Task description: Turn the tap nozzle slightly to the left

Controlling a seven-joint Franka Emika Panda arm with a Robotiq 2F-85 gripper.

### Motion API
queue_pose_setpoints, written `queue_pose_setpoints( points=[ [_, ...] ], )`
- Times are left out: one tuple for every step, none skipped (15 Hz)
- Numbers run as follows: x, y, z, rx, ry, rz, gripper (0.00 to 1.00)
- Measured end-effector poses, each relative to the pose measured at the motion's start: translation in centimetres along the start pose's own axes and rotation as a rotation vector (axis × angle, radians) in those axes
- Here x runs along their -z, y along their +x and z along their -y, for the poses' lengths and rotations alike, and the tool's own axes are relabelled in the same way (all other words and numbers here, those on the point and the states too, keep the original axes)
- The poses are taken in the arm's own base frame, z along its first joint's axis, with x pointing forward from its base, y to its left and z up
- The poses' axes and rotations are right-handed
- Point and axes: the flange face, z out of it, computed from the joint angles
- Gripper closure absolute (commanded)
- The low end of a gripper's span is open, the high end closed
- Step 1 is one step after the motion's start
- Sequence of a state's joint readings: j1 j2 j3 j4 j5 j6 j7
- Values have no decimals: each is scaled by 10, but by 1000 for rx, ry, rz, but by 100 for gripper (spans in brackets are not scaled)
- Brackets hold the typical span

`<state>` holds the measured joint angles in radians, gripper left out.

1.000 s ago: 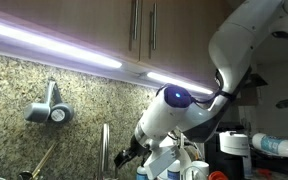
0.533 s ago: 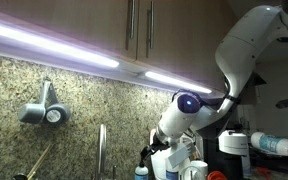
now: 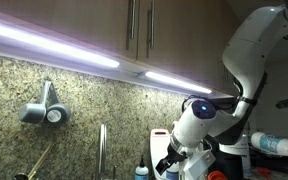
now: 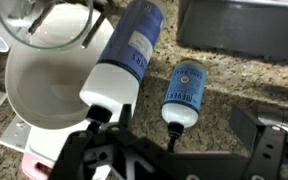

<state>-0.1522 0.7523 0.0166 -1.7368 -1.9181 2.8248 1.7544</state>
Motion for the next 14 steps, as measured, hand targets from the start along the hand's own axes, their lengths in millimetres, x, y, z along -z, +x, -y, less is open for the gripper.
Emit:
queue_pose_setpoints(
  points=[
    [5,-11,1,16,7,17,0],
    [12,-21,1,38,13,31,0],
    [19,-30,2,63,19,40,0],
    [28,-38,1,92,26,45,0],
    [38,-45,1,125,33,48,0],
    [49,-53,-1,156,40,50,0],
    [60,-60,-2,188,47,51,0],
    [71,-66,-4,216,53,51,0],
    [84,-72,-6,246,60,49,0],
    [96,-78,-8,275,66,44,0],
    [108,-81,-11,297,72,33,0],
    [120,-83,-13,306,78,18,0],
    [132,-84,-16,315,84,-1,0],
    [144,-84,-18,323,90,-20,0]
  ],
)
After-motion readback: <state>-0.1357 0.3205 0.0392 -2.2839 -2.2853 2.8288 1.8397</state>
